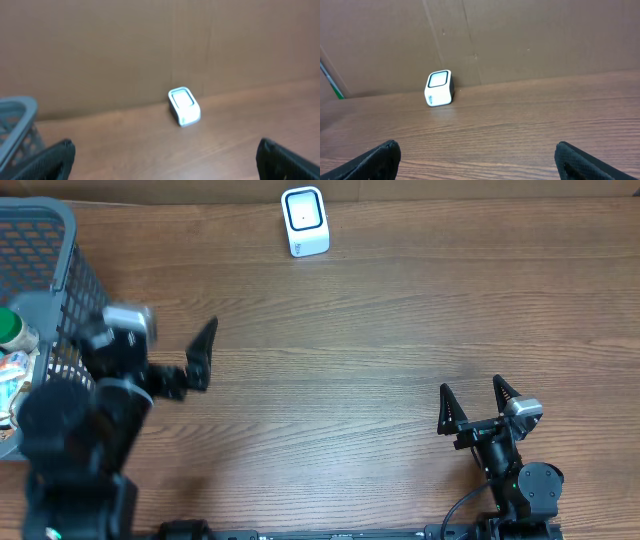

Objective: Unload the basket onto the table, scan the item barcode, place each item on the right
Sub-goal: 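Raise the left gripper and swing it over the grey basket, then lower the open left gripper into the basket toward the items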

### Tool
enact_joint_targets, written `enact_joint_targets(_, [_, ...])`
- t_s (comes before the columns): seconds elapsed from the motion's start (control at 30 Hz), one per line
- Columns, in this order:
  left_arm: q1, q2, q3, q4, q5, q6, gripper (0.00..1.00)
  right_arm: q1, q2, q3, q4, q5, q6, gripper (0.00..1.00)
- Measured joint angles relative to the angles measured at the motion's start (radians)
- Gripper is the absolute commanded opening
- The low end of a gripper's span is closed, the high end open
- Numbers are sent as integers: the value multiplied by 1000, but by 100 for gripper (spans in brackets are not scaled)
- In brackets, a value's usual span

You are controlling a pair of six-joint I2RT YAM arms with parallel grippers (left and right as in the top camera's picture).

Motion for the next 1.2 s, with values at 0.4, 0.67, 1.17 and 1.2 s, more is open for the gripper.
enact_joint_targets(0.4, [0,610,883,-561,171,-60,99,0,0,0,0,0,0,100])
enact_joint_targets(0.67, [0,690,943,-584,210,-44,87,0,0,0,0,0,0,100])
enact_joint_targets(1.17, [499,722,945,-675,-185,-424,91,0,0,0,0,0,0,100])
enact_joint_targets(1.2, [539,728,945,-679,-202,-433,93,0,0,0,0,0,0,100])
